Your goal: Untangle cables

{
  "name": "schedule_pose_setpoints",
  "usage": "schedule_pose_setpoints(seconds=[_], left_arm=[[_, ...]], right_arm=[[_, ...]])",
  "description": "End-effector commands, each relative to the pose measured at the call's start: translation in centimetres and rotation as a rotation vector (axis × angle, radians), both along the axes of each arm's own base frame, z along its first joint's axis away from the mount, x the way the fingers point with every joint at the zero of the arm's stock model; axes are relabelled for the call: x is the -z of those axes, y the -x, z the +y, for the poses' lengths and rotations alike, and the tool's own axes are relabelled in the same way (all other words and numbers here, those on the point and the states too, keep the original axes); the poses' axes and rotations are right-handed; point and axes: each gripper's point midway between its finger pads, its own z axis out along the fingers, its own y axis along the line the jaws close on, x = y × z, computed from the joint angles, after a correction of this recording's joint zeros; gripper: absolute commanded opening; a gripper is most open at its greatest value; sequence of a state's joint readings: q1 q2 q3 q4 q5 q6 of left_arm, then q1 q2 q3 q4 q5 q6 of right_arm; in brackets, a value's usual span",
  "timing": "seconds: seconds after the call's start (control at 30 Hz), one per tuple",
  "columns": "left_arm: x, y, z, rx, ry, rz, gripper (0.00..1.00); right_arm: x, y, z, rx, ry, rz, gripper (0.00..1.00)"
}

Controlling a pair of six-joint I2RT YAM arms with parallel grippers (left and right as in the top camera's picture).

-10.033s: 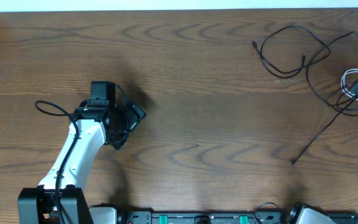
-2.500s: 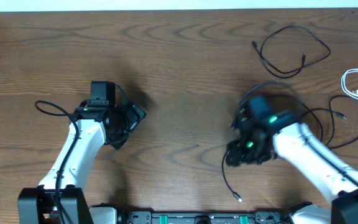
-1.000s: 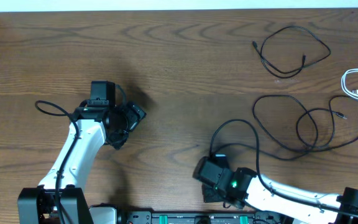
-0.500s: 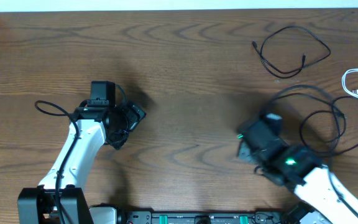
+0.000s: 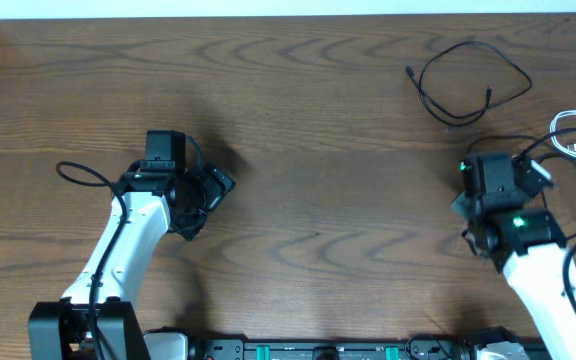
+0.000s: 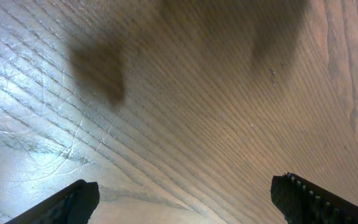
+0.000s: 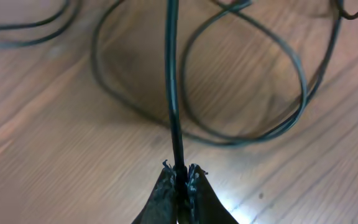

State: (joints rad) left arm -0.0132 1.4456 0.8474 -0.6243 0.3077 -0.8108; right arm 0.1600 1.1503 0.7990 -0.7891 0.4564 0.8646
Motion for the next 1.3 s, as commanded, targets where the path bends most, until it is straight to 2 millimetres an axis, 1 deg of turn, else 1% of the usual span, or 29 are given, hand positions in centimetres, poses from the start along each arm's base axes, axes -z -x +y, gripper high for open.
schedule_pose_setpoints(seconds=[0.0, 0.03, 0.07, 0.1, 0.13, 0.17, 0.2, 0.23, 0.33, 0.4, 0.47, 0.53, 0.57, 0.6, 0.63, 0.7, 0.87, 0.93, 1.0, 1.13, 1.2, 1.27], left_arm=[[-0.4, -0.2, 0.3, -0.001, -0.015, -0.014, 0.93], [-0.4, -0.2, 0.3, -0.001, -0.015, -0.014, 0.93], [-0.4, -0.2, 0.3, -0.001, -0.015, -0.014, 0.93], [-0.4, -0.2, 0.3, -0.001, -0.015, -0.014, 0.93], [-0.4, -0.2, 0.3, -0.001, -0.015, -0.014, 0.94], [-0.4, -0.2, 0.3, -0.001, -0.015, -0.014, 0.93], [-0.4, -0.2, 0.3, -0.001, -0.015, -0.014, 0.93], [-0.4, -0.2, 0.3, -0.001, -0.015, -0.014, 0.93], [-0.4, -0.2, 0.3, -0.001, -0.015, -0.014, 0.94], [-0.4, -0.2, 0.3, -0.001, -0.015, -0.014, 0.93], [-0.4, -0.2, 0.3, -0.001, -0.015, -0.014, 0.93], [-0.4, -0.2, 0.3, -0.001, -0.015, -0.014, 0.94], [-0.4, -0.2, 0.3, -0.001, -0.015, -0.014, 0.93], [-0.4, -0.2, 0.3, -0.001, -0.015, -0.014, 0.93], [-0.4, -0.2, 0.3, -0.001, -0.015, -0.014, 0.93], [-0.4, -0.2, 0.3, -0.001, -0.015, -0.014, 0.93], [-0.4, -0.2, 0.3, -0.001, -0.015, -0.014, 0.93], [-0.4, -0.2, 0.3, -0.001, -0.015, -0.014, 0.94], [-0.4, -0.2, 0.3, -0.001, -0.015, -0.014, 0.93], [-0.4, -0.2, 0.3, -0.001, -0.015, -0.014, 0.93], [-0.4, -0.2, 0.3, -0.001, -0.015, -0.014, 0.93], [-0.4, -0.2, 0.3, -0.001, -0.015, -0.014, 0.93]], right_arm=[[1.5, -0.5, -1.9, 0.051, 0.062, 0.053, 0.02], [2.2, -0.7, -1.9, 0.051, 0.056, 0.072, 0.08], [3.0, -0.8, -1.6, 0.045, 0.045, 0.096, 0.24], [3.6, -0.7, -1.3, 0.037, 0.029, 0.115, 0.47], [4.1, -0.7, -0.9, 0.027, 0.006, 0.134, 0.8], [4.4, -0.7, -0.6, 0.02, -0.011, 0.144, 0.97], [4.6, -0.7, -0.4, 0.015, -0.023, 0.147, 0.99], [4.5, -0.7, -0.3, 0.014, -0.029, 0.143, 0.99], [3.2, -1.4, -0.2, 0.012, -0.036, 0.097, 0.99], [1.3, -2.1, -0.1, 0.01, -0.043, 0.035, 0.99], [-1.2, -3.0, 0.3, -0.015, -0.059, -0.044, 0.99], [-3.8, -4.0, 1.1, -0.071, -0.082, -0.129, 0.99], [-5.5, -4.8, 2.0, -0.124, -0.108, -0.19, 0.99], [-6.5, -5.2, 2.6, -0.166, -0.122, -0.227, 0.99], [-7.9, -5.8, 3.5, -0.239, -0.136, -0.277, 0.99], [-10.4, -6.1, 5.2, -0.358, -0.163, -0.363, 0.99], [-12.5, -5.1, 6.4, -0.419, -0.216, -0.432, 0.99], [-13.6, -4.6, 7.4, -0.519, -0.202, -0.457, 0.99], [-15.1, -3.9, 8.1, -0.638, -0.143, -0.493, 0.99], [-17.3, -2.5, 7.9, -0.662, -0.106, -0.568, 0.99], [-18.1, -1.9, 7.8, -0.663, -0.1, -0.594, 0.99], [-18.2, -1.5, 7.8, -0.664, -0.1, -0.597, 0.99]])
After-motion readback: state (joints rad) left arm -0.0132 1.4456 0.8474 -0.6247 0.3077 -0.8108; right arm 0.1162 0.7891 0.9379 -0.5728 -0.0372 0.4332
